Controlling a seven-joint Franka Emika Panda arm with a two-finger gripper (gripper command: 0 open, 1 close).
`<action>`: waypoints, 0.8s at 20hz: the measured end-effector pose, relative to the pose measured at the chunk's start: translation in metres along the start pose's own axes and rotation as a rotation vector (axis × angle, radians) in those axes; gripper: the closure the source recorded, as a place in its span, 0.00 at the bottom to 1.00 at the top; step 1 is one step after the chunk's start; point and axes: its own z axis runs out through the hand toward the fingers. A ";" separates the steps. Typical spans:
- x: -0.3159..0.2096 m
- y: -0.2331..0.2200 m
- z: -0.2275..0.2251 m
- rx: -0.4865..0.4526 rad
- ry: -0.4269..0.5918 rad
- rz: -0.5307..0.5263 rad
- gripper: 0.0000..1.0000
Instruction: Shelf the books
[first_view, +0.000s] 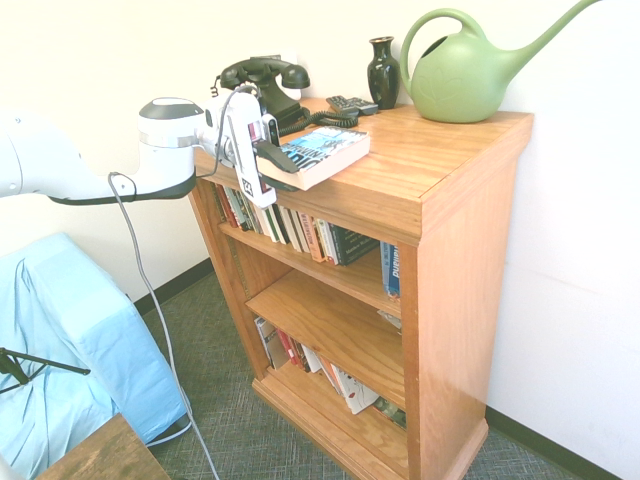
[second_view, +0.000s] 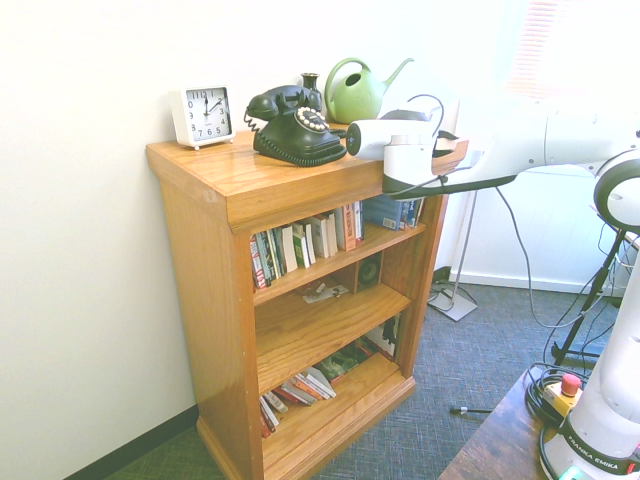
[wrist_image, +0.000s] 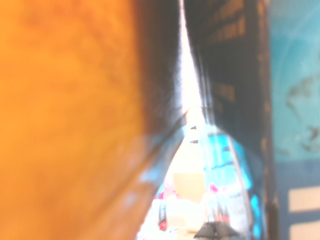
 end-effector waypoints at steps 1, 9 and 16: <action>0.001 0.005 -0.001 0.014 -0.019 0.005 1.00; -0.025 0.108 -0.022 0.293 -0.216 0.081 1.00; -0.099 0.163 0.025 0.517 -0.396 0.156 1.00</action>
